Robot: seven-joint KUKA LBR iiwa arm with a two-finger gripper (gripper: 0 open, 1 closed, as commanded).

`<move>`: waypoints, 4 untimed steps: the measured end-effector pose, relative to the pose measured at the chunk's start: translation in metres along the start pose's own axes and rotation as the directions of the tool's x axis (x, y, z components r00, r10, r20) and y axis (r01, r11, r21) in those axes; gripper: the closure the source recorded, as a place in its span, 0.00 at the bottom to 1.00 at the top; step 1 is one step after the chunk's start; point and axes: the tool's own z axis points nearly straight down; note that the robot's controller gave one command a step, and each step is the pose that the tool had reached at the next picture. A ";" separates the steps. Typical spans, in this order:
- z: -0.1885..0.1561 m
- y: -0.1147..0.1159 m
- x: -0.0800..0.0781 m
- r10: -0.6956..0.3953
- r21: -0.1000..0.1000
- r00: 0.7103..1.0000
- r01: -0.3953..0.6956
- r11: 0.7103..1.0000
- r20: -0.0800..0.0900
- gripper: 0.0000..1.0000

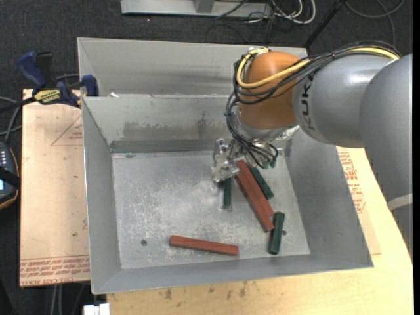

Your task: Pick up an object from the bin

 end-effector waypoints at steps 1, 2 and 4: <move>0.002 -0.002 0.001 0.001 0.005 1.000 -0.001 1.000 0.004 0.00; 0.002 -0.002 0.001 0.001 0.004 1.000 -0.001 1.000 0.004 0.00; 0.000 -0.021 0.033 -0.285 0.002 0.959 0.285 0.959 -0.002 0.00</move>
Offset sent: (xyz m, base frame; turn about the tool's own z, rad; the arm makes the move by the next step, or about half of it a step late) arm 0.0000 0.0000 0.0000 0.0000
